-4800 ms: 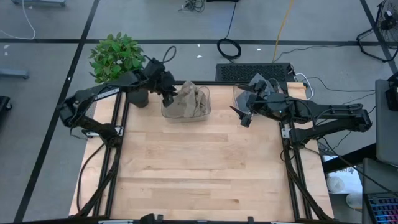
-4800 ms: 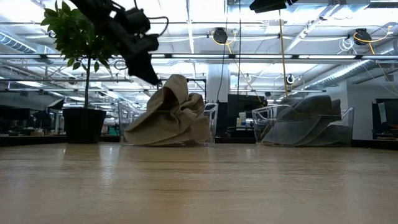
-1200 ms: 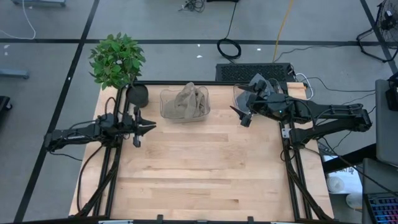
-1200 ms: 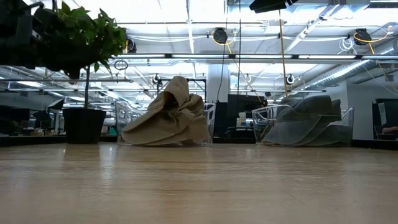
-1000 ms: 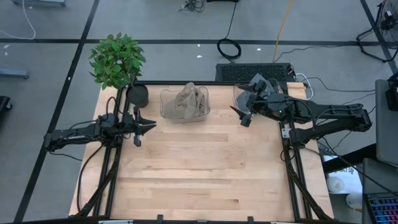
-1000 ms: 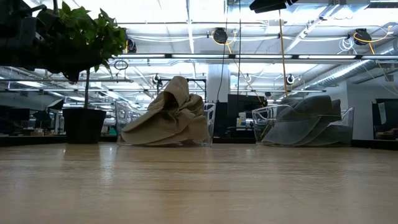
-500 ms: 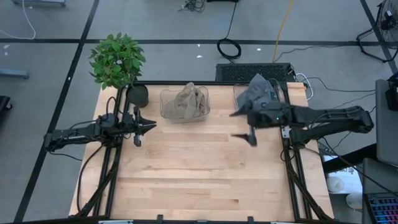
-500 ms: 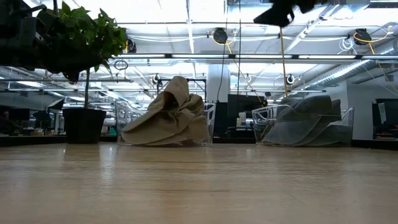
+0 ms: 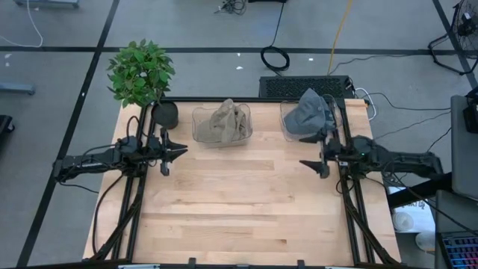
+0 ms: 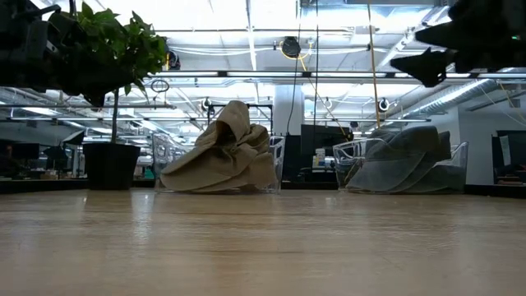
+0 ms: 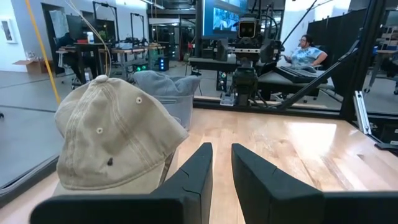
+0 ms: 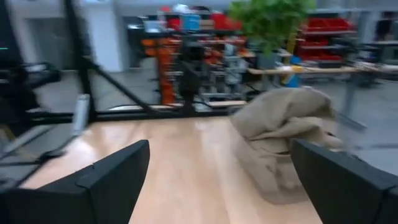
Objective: Pick & Place hat
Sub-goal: Return to Home Position
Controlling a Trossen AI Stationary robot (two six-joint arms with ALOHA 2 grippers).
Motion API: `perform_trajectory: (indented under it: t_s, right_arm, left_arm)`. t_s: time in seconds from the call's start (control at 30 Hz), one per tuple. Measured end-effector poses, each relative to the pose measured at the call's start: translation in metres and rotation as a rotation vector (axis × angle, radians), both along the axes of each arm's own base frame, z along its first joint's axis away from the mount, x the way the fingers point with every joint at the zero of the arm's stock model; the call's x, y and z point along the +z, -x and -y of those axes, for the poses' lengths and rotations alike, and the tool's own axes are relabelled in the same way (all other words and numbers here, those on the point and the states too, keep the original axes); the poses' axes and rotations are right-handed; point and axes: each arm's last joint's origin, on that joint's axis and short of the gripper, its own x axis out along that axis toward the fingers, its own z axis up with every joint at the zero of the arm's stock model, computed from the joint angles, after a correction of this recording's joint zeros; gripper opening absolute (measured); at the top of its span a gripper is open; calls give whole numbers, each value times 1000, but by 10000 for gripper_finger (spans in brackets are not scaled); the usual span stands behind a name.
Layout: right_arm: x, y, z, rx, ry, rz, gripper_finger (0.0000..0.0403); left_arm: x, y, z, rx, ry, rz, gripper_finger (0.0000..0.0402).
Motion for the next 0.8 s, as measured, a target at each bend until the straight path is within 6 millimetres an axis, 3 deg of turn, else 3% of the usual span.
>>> perform_trajectory:
  t_s: [0.2, 0.53, 0.67, 0.8]
  right_arm:
    - [-3, 21, 0, 59, 6, 39, 380]
    - [-6, 19, 1, 143, 70, 92, 380]
    - [-20, 13, 3, 134, 57, 163, 380]
    - [-10, 17, 4, 132, 45, 293, 380]
  left_arm:
    - [0, 0, 0, -1, 0, 0, 67]
    - [0, 0, 0, -10, 0, -2, 67]
    - [1, 0, 0, -9, -2, 6, 67]
    - [1, 0, 0, -9, -2, 6, 67]
